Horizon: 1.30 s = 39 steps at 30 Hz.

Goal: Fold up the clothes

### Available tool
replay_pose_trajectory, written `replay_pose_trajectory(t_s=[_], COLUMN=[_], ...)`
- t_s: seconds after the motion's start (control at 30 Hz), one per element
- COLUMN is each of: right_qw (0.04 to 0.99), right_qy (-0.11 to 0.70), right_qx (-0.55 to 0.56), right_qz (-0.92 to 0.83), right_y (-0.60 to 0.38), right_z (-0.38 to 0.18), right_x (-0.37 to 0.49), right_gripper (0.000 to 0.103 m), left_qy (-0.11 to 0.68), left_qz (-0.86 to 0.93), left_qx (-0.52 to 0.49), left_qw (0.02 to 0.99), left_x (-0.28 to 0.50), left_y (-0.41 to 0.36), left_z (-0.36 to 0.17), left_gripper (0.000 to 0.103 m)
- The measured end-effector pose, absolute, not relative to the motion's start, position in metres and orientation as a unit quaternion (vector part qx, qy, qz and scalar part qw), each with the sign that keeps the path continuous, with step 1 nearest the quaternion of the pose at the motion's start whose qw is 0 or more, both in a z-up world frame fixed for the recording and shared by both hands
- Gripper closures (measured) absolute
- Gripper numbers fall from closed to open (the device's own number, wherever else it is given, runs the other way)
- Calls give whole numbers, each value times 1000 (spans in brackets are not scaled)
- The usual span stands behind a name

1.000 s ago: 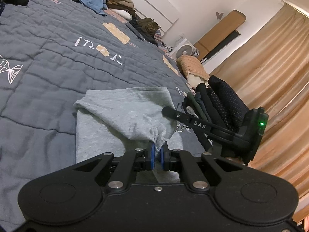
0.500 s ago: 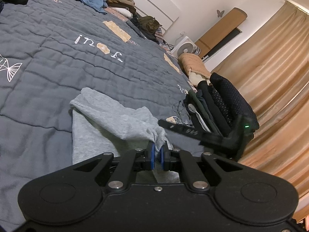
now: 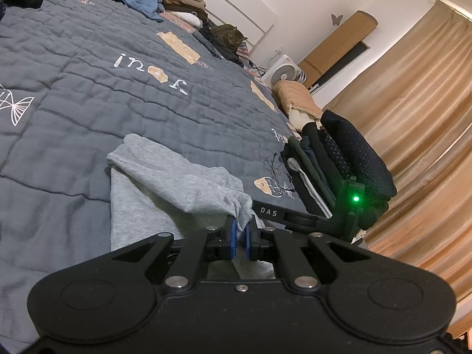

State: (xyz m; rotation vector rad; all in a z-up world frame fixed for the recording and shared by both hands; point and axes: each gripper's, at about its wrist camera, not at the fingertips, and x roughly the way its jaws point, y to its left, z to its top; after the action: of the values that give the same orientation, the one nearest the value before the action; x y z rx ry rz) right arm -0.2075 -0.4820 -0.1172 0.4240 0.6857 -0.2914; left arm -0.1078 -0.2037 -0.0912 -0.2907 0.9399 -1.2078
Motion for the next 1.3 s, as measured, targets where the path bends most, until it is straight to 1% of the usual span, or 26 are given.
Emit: replay_pose_trajectory(t_s=[0.03,0.07,0.27,0.33,0.43,0.47,0.57,0.63,0.67,0.73,0.77,0.8,0.83,1.03,1.1,1.3], right_qw=[910,911,920,914,905,903,900,903,907,916,920,923,927,934,934,930], right_qy=[327,322,244,235,244,250,271,263,257,254,257,261,264,266,272,296], right_qx=[211,216,240,251,263,261,252,253,252,250,251,251,248,233,225,203], right_qz=[-142,-143,-194,-214,-230,-230,-232,-225,-219,-184,-156,-128,-98,41,54,85], right_y=[-484,-485,-505,-515,-525,-526,-528,-527,-526,-521,-516,-511,-504,-467,-461,-448], right_z=[-115,-114,-89,-89,-100,-101,-102,-93,-87,-74,-70,-65,-61,-43,-43,-49], right_x=[-209,-210,-230,-236,-241,-241,-242,-245,-247,-252,-254,-257,-259,-270,-273,-274], right_gripper=[100,101,102,102,101,97,97,96,94,86,77,66,63,58,52,45], left_qy=[424,424,423,424,424,424,425,425,425,425,424,424,423,421,420,410], left_qz=[-544,-544,-543,-543,-543,-543,-540,-538,-537,-537,-537,-537,-538,-537,-537,-546], left_qx=[-131,-131,-131,-131,-130,-130,-131,-132,-133,-136,-137,-138,-139,-147,-150,-150], left_qw=[712,712,713,713,713,714,715,716,716,716,716,716,716,716,716,715], left_x=[-108,-108,-108,-108,-108,-108,-107,-106,-105,-104,-104,-104,-104,-103,-102,-107], left_y=[-204,-204,-204,-204,-204,-204,-204,-204,-204,-205,-205,-206,-207,-212,-213,-221], left_z=[-91,-91,-91,-91,-91,-91,-91,-92,-93,-93,-92,-92,-92,-92,-92,-91], left_gripper=[97,97,97,97,97,97,96,96,96,96,96,96,96,96,97,97])
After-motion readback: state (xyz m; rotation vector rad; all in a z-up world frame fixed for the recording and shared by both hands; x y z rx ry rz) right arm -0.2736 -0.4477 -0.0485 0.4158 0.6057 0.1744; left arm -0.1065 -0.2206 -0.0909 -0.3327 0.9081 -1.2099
